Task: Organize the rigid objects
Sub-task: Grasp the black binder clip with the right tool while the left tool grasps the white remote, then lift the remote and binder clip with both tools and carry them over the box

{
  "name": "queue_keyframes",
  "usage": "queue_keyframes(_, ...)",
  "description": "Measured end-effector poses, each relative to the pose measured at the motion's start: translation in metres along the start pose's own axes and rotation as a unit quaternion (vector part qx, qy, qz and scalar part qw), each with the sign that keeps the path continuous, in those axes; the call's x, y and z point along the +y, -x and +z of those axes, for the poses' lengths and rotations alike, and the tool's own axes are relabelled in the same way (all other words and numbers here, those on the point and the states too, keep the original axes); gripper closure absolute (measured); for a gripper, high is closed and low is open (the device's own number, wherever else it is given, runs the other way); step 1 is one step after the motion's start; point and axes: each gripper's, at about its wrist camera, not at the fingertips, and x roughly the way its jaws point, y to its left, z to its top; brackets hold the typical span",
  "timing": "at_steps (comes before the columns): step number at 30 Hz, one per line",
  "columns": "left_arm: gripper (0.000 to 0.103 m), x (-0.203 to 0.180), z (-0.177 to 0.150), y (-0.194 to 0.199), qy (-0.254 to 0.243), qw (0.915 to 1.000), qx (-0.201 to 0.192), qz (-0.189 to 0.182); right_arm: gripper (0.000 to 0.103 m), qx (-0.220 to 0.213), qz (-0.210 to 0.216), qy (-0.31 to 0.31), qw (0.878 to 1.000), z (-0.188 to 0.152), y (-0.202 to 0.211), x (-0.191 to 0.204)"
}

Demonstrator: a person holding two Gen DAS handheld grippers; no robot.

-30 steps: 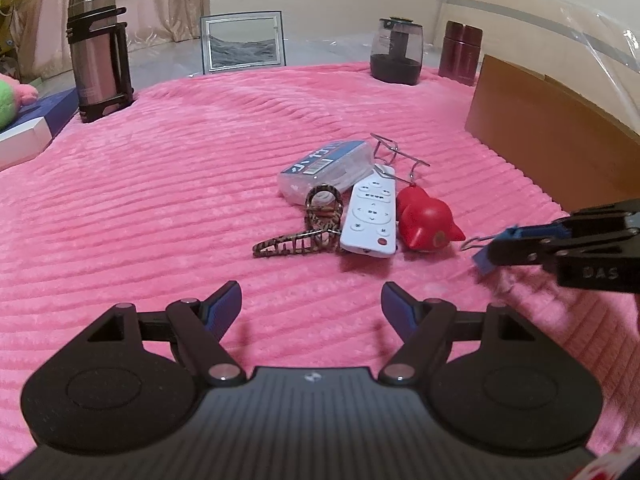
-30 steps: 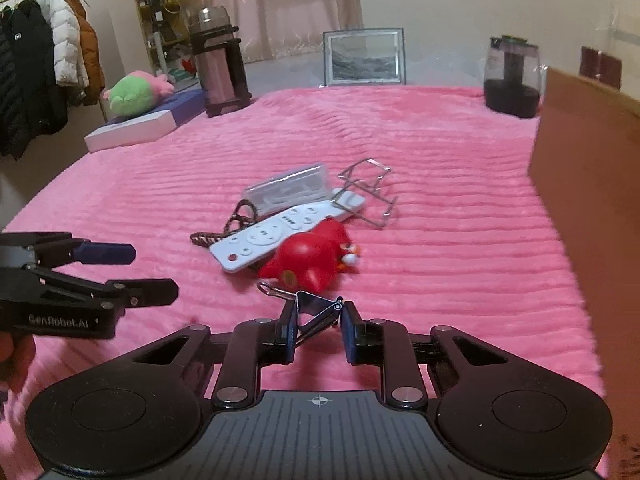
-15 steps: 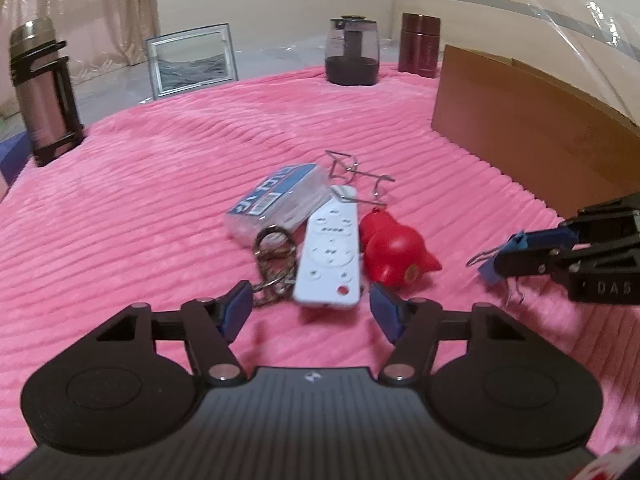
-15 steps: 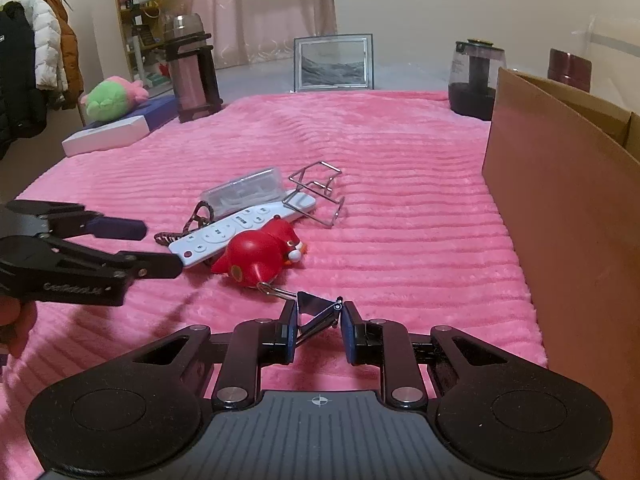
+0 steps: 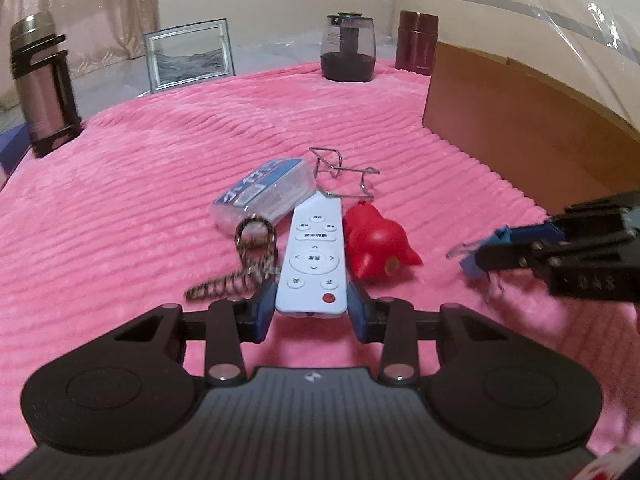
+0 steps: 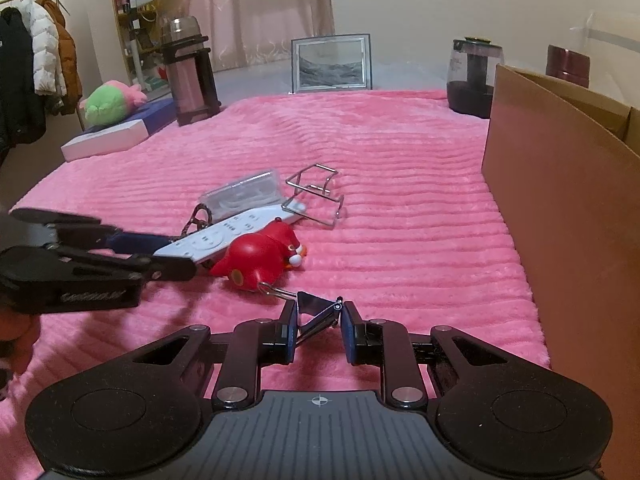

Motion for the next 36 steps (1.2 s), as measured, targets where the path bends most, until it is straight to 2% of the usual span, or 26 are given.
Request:
queue_keyframes(7,0.070,-0.012,-0.042,0.058,0.044,0.9989,-0.005,0.014,0.084,-0.006,0.006,0.004,1.000,-0.002,0.015,0.007)
queue_keyframes(11,0.070,-0.019,-0.063,0.075,0.052,0.9985,-0.002,0.016,0.084,-0.007,0.008,0.008,1.000,-0.007,0.024,0.012)
queue_keyframes(15,0.070,-0.023,-0.069,0.071,0.041,0.9990,0.015,0.013,0.084,-0.003,0.007,0.006,1.000,-0.012,0.028,0.012)
queue_keyframes(20,0.057,-0.023,-0.053,0.059,0.024,0.9995,0.005,0.019,0.084,0.000,0.002,0.001,1.000,-0.018,0.032,0.010)
queue_keyframes(27,0.057,-0.020,-0.029,0.020,0.024,0.9996,0.014,0.007,0.084,0.000,0.003,0.000,1.000,-0.018,0.029,0.008)
queue_keyframes(36,0.060,-0.015,-0.025,-0.003,0.031,0.9989,0.035,0.007,0.084,0.001,0.005,-0.002,1.000,-0.017,0.022,0.004)
